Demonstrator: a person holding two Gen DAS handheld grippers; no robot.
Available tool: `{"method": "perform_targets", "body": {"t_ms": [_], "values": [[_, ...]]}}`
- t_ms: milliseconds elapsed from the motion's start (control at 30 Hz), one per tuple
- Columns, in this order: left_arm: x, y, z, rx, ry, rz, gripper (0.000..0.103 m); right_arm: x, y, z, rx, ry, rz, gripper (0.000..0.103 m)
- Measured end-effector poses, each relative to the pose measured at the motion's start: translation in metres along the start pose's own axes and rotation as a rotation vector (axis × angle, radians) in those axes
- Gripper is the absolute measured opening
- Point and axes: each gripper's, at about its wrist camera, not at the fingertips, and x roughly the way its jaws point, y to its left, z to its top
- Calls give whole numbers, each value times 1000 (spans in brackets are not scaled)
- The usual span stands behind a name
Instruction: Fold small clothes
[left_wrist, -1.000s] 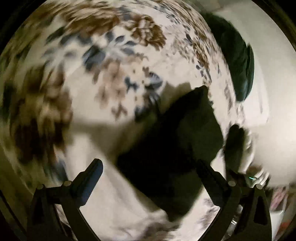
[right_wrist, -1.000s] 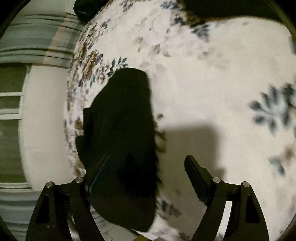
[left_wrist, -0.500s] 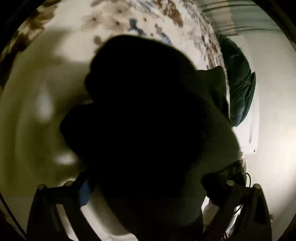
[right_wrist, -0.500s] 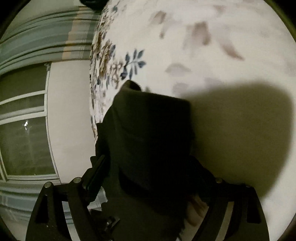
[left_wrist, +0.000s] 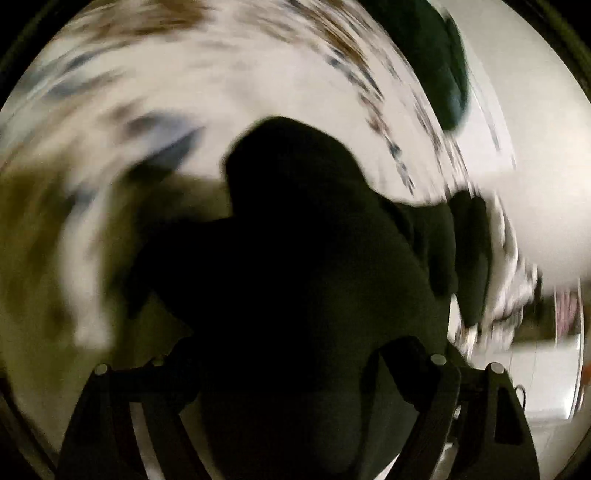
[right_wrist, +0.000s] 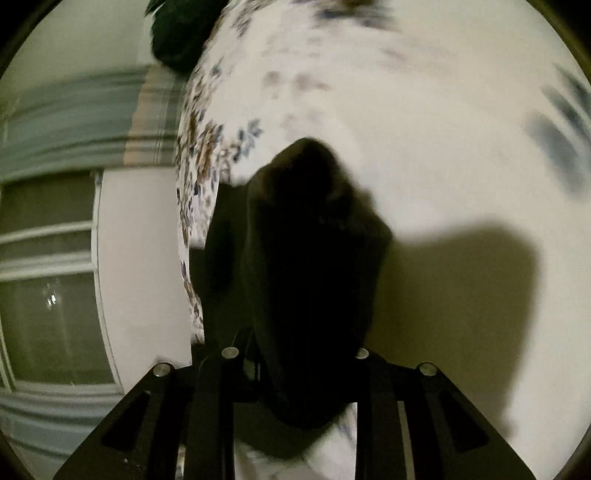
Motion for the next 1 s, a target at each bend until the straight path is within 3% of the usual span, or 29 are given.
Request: {"method": "perform_targets", "body": {"t_ms": [133, 200, 233, 300, 467, 567, 700, 800, 833, 867, 933, 1000], "values": [[2, 5, 8, 59, 116, -45, 86, -4, -22, -36, 50, -48, 38, 28], [-10, 13, 0, 30, 108, -76, 86, -3, -30, -33, 85, -77, 23, 35], [-18, 16, -12, 8, 92, -86, 86, 0, -34, -30, 115, -62, 1, 46], [-34, 17, -29, -40, 61, -91, 86, -7, -31, -29, 115, -13, -66, 49], [-71, 10, -55, -79, -50, -57, 86, -69, 29, -29, -162, -28, -296, 56], [-87, 4, -55, -82, -115, -5, 87, -73, 68, -6, -306, -24, -335, 63], [-86, 3, -30, -56, -147, 26, 88, 5, 119, 38, -562, 52, -416, 63], [-65, -2, -7, 4, -129, 81, 88, 71, 125, 59, -682, 173, -487, 62], [-62, -3, -2, 24, -129, 106, 88, 87, 126, 59, -731, 212, -488, 50], [-60, -2, 1, 35, -124, 119, 88, 96, 128, 62, -764, 212, -505, 22], [-52, 1, 9, 40, -116, 144, 88, 92, 126, 68, -735, 162, -481, 13], [-47, 5, 13, 36, -106, 153, 90, 83, 119, 82, -641, 120, -437, 10]]}}
